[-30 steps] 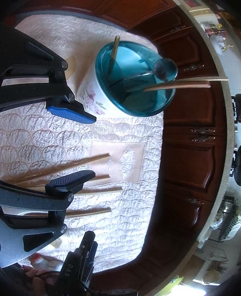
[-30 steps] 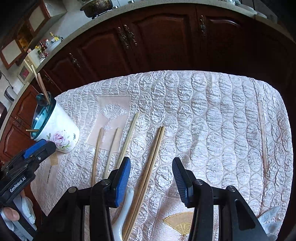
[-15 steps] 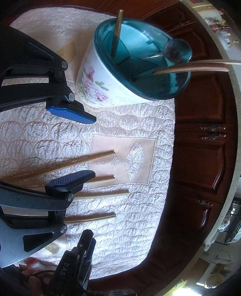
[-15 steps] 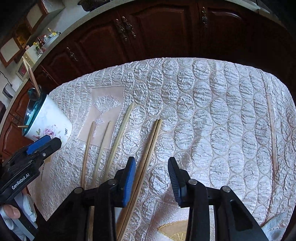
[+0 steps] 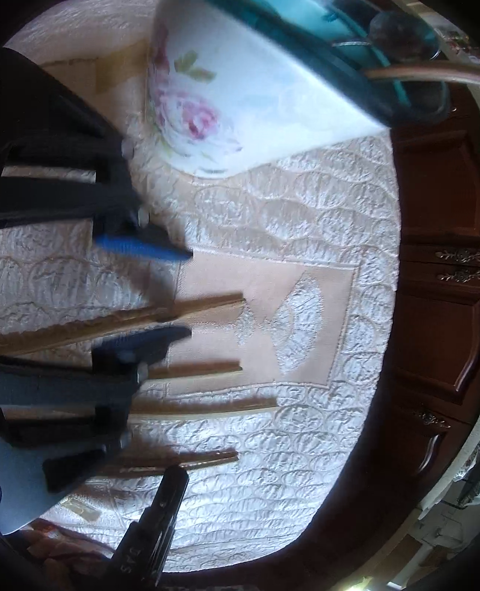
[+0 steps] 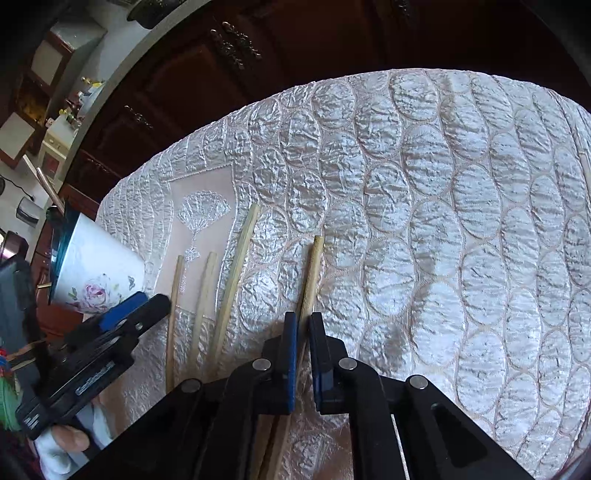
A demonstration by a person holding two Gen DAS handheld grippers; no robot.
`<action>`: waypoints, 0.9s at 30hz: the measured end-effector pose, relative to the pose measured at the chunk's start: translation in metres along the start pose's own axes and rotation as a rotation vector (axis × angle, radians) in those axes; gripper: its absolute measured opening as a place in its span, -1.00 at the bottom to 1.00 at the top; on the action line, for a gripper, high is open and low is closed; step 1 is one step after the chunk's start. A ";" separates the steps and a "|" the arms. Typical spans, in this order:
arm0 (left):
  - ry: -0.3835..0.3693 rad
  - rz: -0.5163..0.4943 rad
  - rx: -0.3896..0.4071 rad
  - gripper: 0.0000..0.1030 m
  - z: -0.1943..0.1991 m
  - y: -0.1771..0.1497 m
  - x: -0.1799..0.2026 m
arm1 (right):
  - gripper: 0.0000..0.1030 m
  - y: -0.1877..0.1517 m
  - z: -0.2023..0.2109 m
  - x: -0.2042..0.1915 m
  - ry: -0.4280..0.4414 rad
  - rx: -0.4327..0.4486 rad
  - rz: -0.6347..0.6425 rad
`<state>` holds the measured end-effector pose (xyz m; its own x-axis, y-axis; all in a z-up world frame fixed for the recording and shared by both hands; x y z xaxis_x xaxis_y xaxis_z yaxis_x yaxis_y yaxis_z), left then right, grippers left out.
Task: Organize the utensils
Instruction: 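Grasp a wooden chopstick with the left tool while the right tool grasps another chopstick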
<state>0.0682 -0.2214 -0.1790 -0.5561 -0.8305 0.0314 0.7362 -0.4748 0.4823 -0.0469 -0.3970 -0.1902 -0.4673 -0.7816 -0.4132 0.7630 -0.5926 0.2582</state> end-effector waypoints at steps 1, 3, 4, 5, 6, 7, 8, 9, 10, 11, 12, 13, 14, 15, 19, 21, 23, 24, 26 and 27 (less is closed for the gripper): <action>-0.015 -0.003 0.002 -0.77 0.000 -0.001 0.002 | -0.89 -0.001 0.003 0.003 -0.009 0.003 -0.001; -0.028 -0.030 0.004 -0.87 -0.001 -0.005 0.005 | -0.89 -0.009 0.013 0.013 -0.014 0.003 -0.006; -0.039 -0.036 0.001 -0.88 -0.001 -0.008 0.007 | -0.89 -0.012 0.017 0.018 -0.020 0.000 -0.012; -0.054 -0.036 -0.007 -0.89 -0.001 -0.011 0.009 | -0.89 -0.015 0.020 0.023 -0.032 0.001 -0.016; -0.073 -0.034 -0.011 -0.89 0.000 -0.015 0.010 | -0.89 -0.018 0.022 0.029 -0.053 -0.001 -0.017; -0.080 -0.037 -0.014 -0.89 0.002 -0.018 0.010 | -0.89 -0.021 0.022 0.033 -0.069 -0.011 -0.009; -0.084 -0.046 -0.018 -0.89 0.004 -0.022 0.012 | -0.89 -0.025 0.021 0.036 -0.076 -0.025 0.002; -0.089 -0.053 -0.020 -0.89 0.006 -0.025 0.013 | -0.89 -0.027 0.021 0.037 -0.084 -0.037 0.012; -0.091 -0.053 -0.023 -0.89 0.007 -0.027 0.013 | -0.89 -0.027 0.022 0.036 -0.098 -0.040 0.024; -0.087 -0.047 -0.025 -0.89 0.008 -0.030 0.012 | -0.86 -0.028 0.023 0.037 -0.107 -0.038 0.029; -0.081 -0.039 -0.031 -0.89 0.008 -0.030 0.010 | -0.83 -0.027 0.024 0.038 -0.118 -0.034 0.036; -0.076 -0.033 -0.036 -0.88 0.008 -0.029 0.008 | -0.83 -0.024 0.023 0.037 -0.129 -0.030 0.044; -0.065 -0.030 -0.040 -0.81 0.006 -0.026 0.007 | -0.83 -0.022 0.021 0.036 -0.136 -0.028 0.046; -0.050 -0.031 -0.045 -0.65 0.005 -0.022 0.006 | -0.83 -0.020 0.019 0.036 -0.137 -0.029 0.040; -0.008 -0.043 -0.041 -0.38 -0.002 -0.010 0.004 | -0.81 -0.009 0.008 0.032 -0.130 -0.031 0.013; 0.006 -0.045 -0.054 -0.38 -0.010 -0.007 0.005 | -0.81 -0.003 0.005 0.033 -0.128 -0.025 0.006; 0.007 -0.054 -0.044 -0.38 -0.013 -0.003 0.009 | -0.83 0.001 0.004 0.033 -0.112 -0.021 0.007; -0.004 -0.063 -0.039 -0.66 -0.013 0.000 0.013 | -0.85 0.003 0.005 0.034 -0.113 -0.016 0.013; -0.062 -0.062 -0.035 -0.89 -0.009 0.000 0.018 | -0.86 0.002 0.010 0.028 -0.098 -0.002 0.027; -0.096 -0.054 -0.023 -0.90 -0.002 -0.001 0.019 | -0.87 0.003 0.015 0.025 -0.086 0.005 0.027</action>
Point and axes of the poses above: each gripper's, at about its wrist camera, not at the fingertips, and z roughly against the way its jaws point, x to its right, y to its top, the point moved 9 cm from there along -z, roughly the way its jaws point, and after that the axes turned 11 degrees about -z, right-handed, at the moved point
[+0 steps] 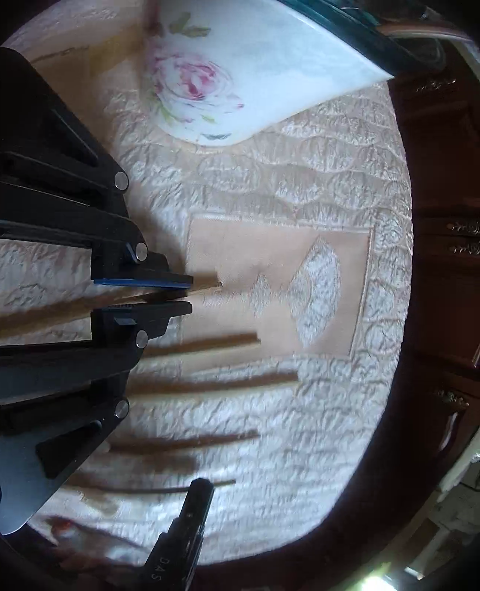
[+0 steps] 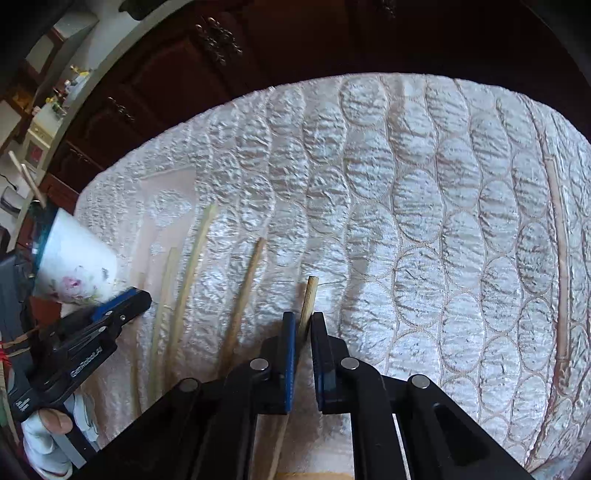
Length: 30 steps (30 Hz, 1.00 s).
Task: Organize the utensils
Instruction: 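Grasp a wooden chopstick with the left tool while the right tool grasps another chopstick, then lift both chopsticks and carry them above the white cup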
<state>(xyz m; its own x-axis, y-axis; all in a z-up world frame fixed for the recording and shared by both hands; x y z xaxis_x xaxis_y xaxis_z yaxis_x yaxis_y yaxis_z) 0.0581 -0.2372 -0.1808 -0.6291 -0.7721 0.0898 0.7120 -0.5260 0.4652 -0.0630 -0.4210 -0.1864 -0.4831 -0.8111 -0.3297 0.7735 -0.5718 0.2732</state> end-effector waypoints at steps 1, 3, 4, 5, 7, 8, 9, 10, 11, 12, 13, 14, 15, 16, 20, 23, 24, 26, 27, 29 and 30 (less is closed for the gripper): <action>-0.014 0.000 0.013 -0.90 0.006 0.001 0.003 | -0.88 0.001 0.009 -0.004 0.018 0.017 0.003; -0.042 -0.002 0.063 -0.90 0.027 0.002 0.005 | -0.90 0.002 0.027 -0.009 0.037 0.048 0.011; -0.054 -0.006 0.081 -0.90 0.038 0.002 0.005 | -0.90 0.003 0.039 -0.014 0.054 0.072 0.020; -0.064 -0.008 0.102 -0.91 0.050 0.001 0.007 | -0.90 0.003 0.048 -0.018 0.064 0.088 0.029; -0.073 -0.025 0.146 -0.91 0.078 -0.001 0.009 | -0.90 0.003 0.073 -0.030 0.089 0.131 0.055; -0.066 -0.032 0.165 -0.91 0.090 -0.001 0.009 | -0.90 0.002 0.083 -0.034 0.099 0.146 0.064; -0.052 -0.035 0.181 -0.90 0.102 -0.001 0.007 | -0.90 0.001 0.094 -0.040 0.109 0.164 0.079; -0.050 -0.041 0.200 -0.90 0.115 -0.003 0.004 | -0.90 0.000 0.104 -0.044 0.113 0.178 0.091; -0.049 -0.045 0.216 -0.91 0.126 -0.005 0.003 | -0.90 -0.004 0.115 -0.051 0.118 0.198 0.106; -0.050 -0.049 0.227 -0.91 0.134 -0.008 0.002 | -0.90 -0.005 0.123 -0.057 0.124 0.210 0.118; -0.046 -0.052 0.240 -0.91 0.145 -0.010 0.001 | -0.90 -0.006 0.133 -0.065 0.132 0.226 0.136; -0.039 -0.054 0.249 -0.91 0.151 -0.012 -0.002 | -0.90 -0.012 0.142 -0.070 0.135 0.237 0.149; -0.029 -0.055 0.258 -0.91 0.158 -0.014 -0.007 | -0.90 -0.013 0.149 -0.077 0.139 0.249 0.165; -0.018 -0.055 0.261 -0.91 0.164 -0.017 -0.009 | -0.90 -0.014 0.155 -0.084 0.141 0.259 0.178; 0.007 -0.046 0.281 -0.91 0.179 -0.022 -0.016 | -0.90 -0.017 0.172 -0.101 0.147 0.279 0.219; 0.013 -0.030 0.310 -0.92 0.194 -0.028 -0.023 | -0.90 -0.020 0.174 -0.118 0.151 0.290 0.244; 0.013 -0.028 0.319 -0.92 0.198 -0.029 -0.024 | -0.90 -0.020 0.176 -0.122 0.154 0.292 0.249; 0.018 -0.027 0.337 -0.92 0.207 -0.029 -0.025 | -0.90 -0.022 0.180 -0.131 0.164 0.299 0.261; 0.022 -0.027 0.347 -0.92 0.212 -0.030 -0.026 | -0.90 -0.023 0.182 -0.136 0.167 0.303 0.269; 0.022 -0.024 0.362 -0.92 0.222 -0.031 -0.029 | -0.90 -0.024 0.186 -0.144 0.175 0.310 0.282; 0.019 -0.020 0.370 -0.92 0.228 -0.031 -0.031 | -0.90 -0.024 0.188 -0.149 0.178 0.313 0.290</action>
Point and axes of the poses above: each gripper's, at about its wrist camera, not at the fingertips, and z roughly against the way its jaws point, x to its right, y to its top, the point moved 9 cm from there along -z, roughly the way its jaws point, and after that the axes turned 11 degrees about -z, right-handed, at the moved point
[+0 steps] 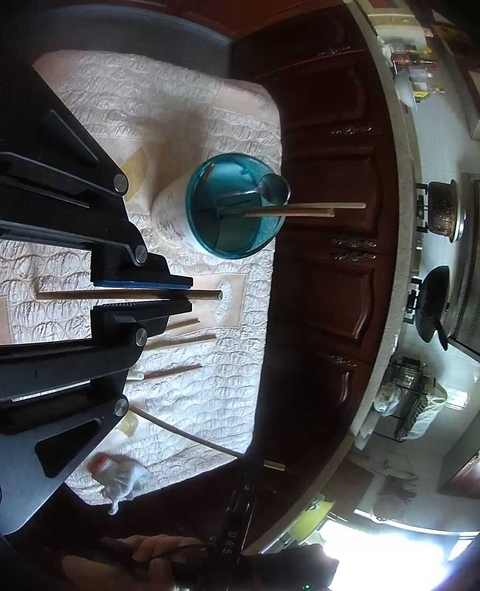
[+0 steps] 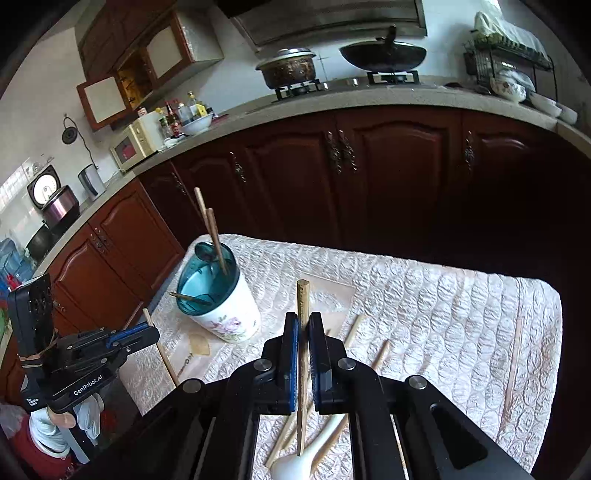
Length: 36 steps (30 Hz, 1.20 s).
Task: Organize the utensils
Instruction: 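Lift both chopsticks and carry them above the white cup, then lower both chopsticks into the cup and open both tools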
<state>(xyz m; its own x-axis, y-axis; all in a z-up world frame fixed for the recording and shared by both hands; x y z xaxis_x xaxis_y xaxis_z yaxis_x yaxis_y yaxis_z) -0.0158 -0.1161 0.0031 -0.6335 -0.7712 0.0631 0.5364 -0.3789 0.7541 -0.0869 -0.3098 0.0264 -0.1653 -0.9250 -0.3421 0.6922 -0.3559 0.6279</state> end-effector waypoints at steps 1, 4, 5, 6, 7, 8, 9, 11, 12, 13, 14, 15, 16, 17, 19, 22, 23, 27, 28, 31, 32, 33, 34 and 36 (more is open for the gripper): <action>-0.003 0.002 0.008 -0.92 0.004 0.002 -0.002 | -0.90 0.002 0.001 -0.004 0.003 0.004 0.008; -0.004 0.007 0.040 -0.92 0.023 0.015 -0.010 | -0.90 0.010 0.003 -0.018 0.017 0.016 0.030; -0.001 0.008 0.051 -0.92 0.028 0.019 -0.012 | -0.90 0.012 0.004 -0.023 0.020 0.019 0.037; 0.000 0.011 0.066 -0.92 0.037 0.026 -0.016 | -0.90 0.015 0.005 -0.028 0.025 0.025 0.045; 0.001 0.013 0.076 -0.92 0.043 0.032 -0.019 | -0.90 0.018 0.007 -0.035 0.032 0.031 0.052; 0.003 0.013 0.091 -0.92 0.050 0.040 -0.023 | -0.90 0.021 0.008 -0.040 0.038 0.035 0.057; 0.005 0.012 0.106 -0.92 0.057 0.048 -0.026 | -0.90 0.025 0.009 -0.045 0.044 0.042 0.063; 0.009 0.013 0.132 -0.92 0.067 0.063 -0.032 | -0.90 0.034 0.010 -0.057 0.056 0.054 0.071; 0.013 0.011 0.146 -0.92 0.073 0.070 -0.035 | -0.90 0.038 0.011 -0.062 0.063 0.058 0.073; 0.027 0.007 0.165 -0.92 0.079 0.080 -0.040 | -0.90 0.044 0.011 -0.070 0.071 0.065 0.076; 0.041 0.003 0.180 -0.92 0.084 0.087 -0.044 | -0.90 0.050 0.010 -0.074 0.075 0.069 0.081; 0.059 0.000 0.199 -0.92 0.090 0.097 -0.050 | -0.90 0.054 0.009 -0.081 0.080 0.074 0.087; 0.071 -0.001 0.211 -0.92 0.093 0.104 -0.055 | -0.90 0.060 0.008 -0.089 0.090 0.077 0.094; 0.083 -0.004 0.221 -0.92 0.096 0.110 -0.059 | -0.90 0.065 0.008 -0.095 0.093 0.082 0.097; 0.117 -0.007 0.236 -0.92 0.098 0.122 -0.071 | -0.90 0.078 0.004 -0.108 0.095 0.104 0.105; 0.164 -0.010 0.238 -0.92 0.094 0.132 -0.087 | -0.90 0.092 -0.003 -0.123 0.103 0.125 0.103; 0.176 -0.008 0.237 -0.92 0.091 0.133 -0.092 | -0.90 0.098 -0.008 -0.129 0.107 0.127 0.103; 0.233 -0.002 0.230 -0.92 0.075 0.136 -0.112 | -0.90 0.114 -0.025 -0.143 0.114 0.134 0.111; 0.239 0.002 0.226 -0.92 0.070 0.135 -0.114 | -0.90 0.119 -0.030 -0.147 0.115 0.136 0.110; 0.247 0.018 0.203 -0.92 0.051 0.131 -0.123 | -0.90 0.129 -0.044 -0.154 0.107 0.149 0.111; 0.249 0.022 0.196 -0.92 0.046 0.128 -0.126 | -0.90 0.131 -0.049 -0.156 0.103 0.152 0.112; 0.255 0.024 0.189 -0.92 0.041 0.126 -0.128 | -0.90 0.135 -0.054 -0.157 0.102 0.152 0.112; 0.267 0.023 0.183 -0.92 0.036 0.124 -0.130 | -0.90 0.137 -0.061 -0.160 0.099 0.155 0.111; 0.279 0.021 0.172 -0.92 0.027 0.121 -0.132 | -0.90 0.141 -0.071 -0.159 0.096 0.160 0.107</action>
Point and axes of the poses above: each gripper's, at about its wrist camera, not at the fingertips, and z roughly against the way its jaws point, x to its right, y to its top, the point moved 9 cm from there along -z, roughly the way its jaws point, and after that the axes turned 11 degrees about -z, right-handed, at the moved point
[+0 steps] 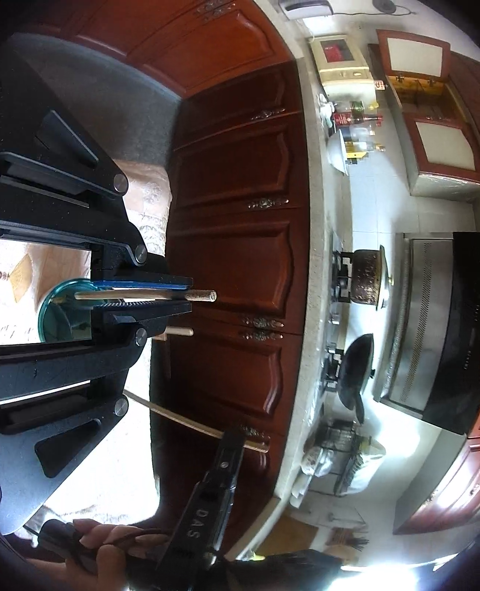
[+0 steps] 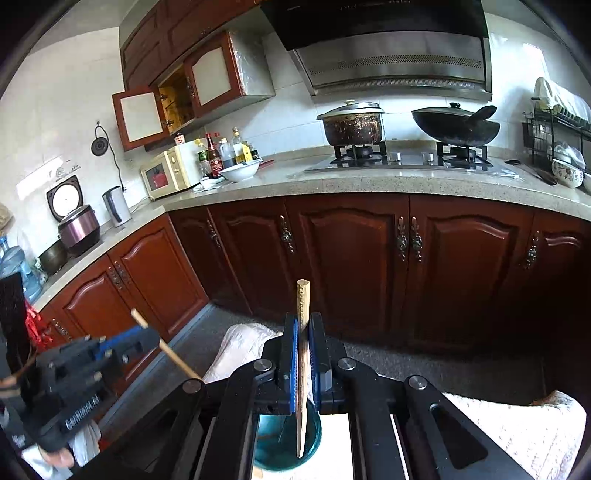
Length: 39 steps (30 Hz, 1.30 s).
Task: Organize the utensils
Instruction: 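Lower both chopsticks into the cup and open both tools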
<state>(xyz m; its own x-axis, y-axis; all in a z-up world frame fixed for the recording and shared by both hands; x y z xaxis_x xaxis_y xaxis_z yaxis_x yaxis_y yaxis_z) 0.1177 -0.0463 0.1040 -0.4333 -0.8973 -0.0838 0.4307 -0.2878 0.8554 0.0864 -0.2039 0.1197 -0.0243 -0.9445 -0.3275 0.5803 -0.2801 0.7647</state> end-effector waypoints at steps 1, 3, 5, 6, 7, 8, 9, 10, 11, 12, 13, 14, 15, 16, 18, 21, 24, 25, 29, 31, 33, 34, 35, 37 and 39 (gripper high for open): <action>0.007 -0.004 -0.003 -0.92 -0.004 -0.002 0.000 | -0.90 0.000 -0.008 0.000 0.002 -0.002 -0.005; 0.014 -0.006 -0.009 -0.92 -0.011 -0.005 0.000 | -0.90 -0.002 -0.020 0.002 -0.009 -0.009 -0.003; 0.006 0.000 -0.024 -0.92 -0.020 -0.010 0.000 | -0.90 -0.006 -0.033 0.004 -0.033 -0.013 0.015; 0.004 0.001 -0.029 -0.92 -0.023 -0.012 0.001 | -0.90 -0.010 -0.038 0.005 -0.037 -0.021 0.018; 0.002 0.000 -0.036 -0.92 -0.027 -0.015 0.002 | -0.90 -0.014 -0.045 0.006 -0.035 -0.036 0.015; -0.002 -0.001 -0.043 -0.92 -0.030 -0.018 0.003 | -0.90 -0.017 -0.050 0.007 -0.032 -0.045 0.013; -0.005 -0.003 -0.050 -0.92 -0.033 -0.020 0.004 | -0.90 -0.020 -0.054 0.008 -0.032 -0.053 0.014; -0.009 -0.005 -0.059 -0.92 -0.036 -0.024 0.006 | -0.90 -0.023 -0.058 0.009 -0.034 -0.061 0.017; -0.013 -0.005 -0.067 -0.92 -0.039 -0.028 0.007 | -0.90 -0.027 -0.063 0.010 -0.034 -0.071 0.020; -0.017 -0.005 -0.075 -0.92 -0.041 -0.031 0.009 | -0.90 -0.030 -0.066 0.010 -0.034 -0.082 0.019; -0.019 -0.004 -0.079 -0.92 -0.043 -0.034 0.010 | -0.90 -0.035 -0.071 0.011 -0.032 -0.097 0.022; -0.021 -0.005 -0.084 -0.92 -0.045 -0.036 0.012 | -0.90 -0.039 -0.074 0.010 -0.032 -0.107 0.025; -0.023 -0.004 -0.091 -0.92 -0.047 -0.039 0.012 | -0.90 -0.044 -0.078 0.010 -0.031 -0.118 0.031; -0.025 -0.003 -0.096 -0.92 -0.049 -0.040 0.014 | -0.90 -0.047 -0.081 0.010 -0.032 -0.127 0.036; -0.027 -0.002 -0.107 -0.92 -0.054 -0.043 0.016 | -0.90 -0.055 -0.087 0.012 -0.031 -0.148 0.038; -0.027 0.000 -0.124 -0.92 -0.061 -0.049 0.018 | -0.90 -0.068 -0.098 0.015 -0.031 -0.184 0.033; -0.019 0.008 -0.131 -0.92 -0.065 -0.053 0.016 | -0.90 -0.079 -0.106 0.020 -0.039 -0.207 0.019; -0.017 0.011 -0.131 -0.92 -0.066 -0.053 0.016 | -0.90 -0.079 -0.107 0.022 -0.040 -0.203 0.013; -0.020 0.021 -0.136 -0.92 -0.068 -0.053 0.015 | -0.90 -0.078 -0.108 0.027 -0.025 -0.225 -0.024; -0.018 0.020 -0.136 -0.92 -0.067 -0.052 0.015 | -0.90 -0.078 -0.109 0.031 -0.024 -0.238 -0.052; -0.016 0.017 -0.136 -0.92 -0.067 -0.052 0.015 | -0.89 -0.080 -0.109 0.035 -0.031 -0.246 -0.052; -0.015 0.017 -0.137 -0.92 -0.067 -0.052 0.015 | -0.89 -0.082 -0.109 0.036 -0.036 -0.247 -0.046; -0.013 0.018 -0.138 -0.92 -0.067 -0.052 0.014 | -0.88 -0.083 -0.109 0.036 -0.037 -0.251 -0.041; -0.008 0.018 -0.141 -0.92 -0.068 -0.052 0.014 | -0.85 -0.085 -0.111 0.037 -0.044 -0.261 -0.035; -0.005 0.020 -0.143 -0.92 -0.068 -0.052 0.013 | -0.76 -0.087 -0.111 0.037 -0.045 -0.266 -0.039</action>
<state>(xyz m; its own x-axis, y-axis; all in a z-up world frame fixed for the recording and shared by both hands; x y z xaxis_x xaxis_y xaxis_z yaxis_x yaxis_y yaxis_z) 0.1435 -0.0654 0.0237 -0.4274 -0.9017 -0.0648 0.5475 -0.3152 0.7751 0.1253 -0.1954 -0.0204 -0.0830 -0.9423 -0.3244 0.7717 -0.2668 0.5773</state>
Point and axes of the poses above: each gripper's, at about its wrist camera, not at the fingertips, and z roughly against the way its jaws point, x to its right, y to its top, the point moved 9 cm from there along -z, roughly the way its jaws point, and after that the axes turned 11 degrees about -z, right-handed, at the moved point
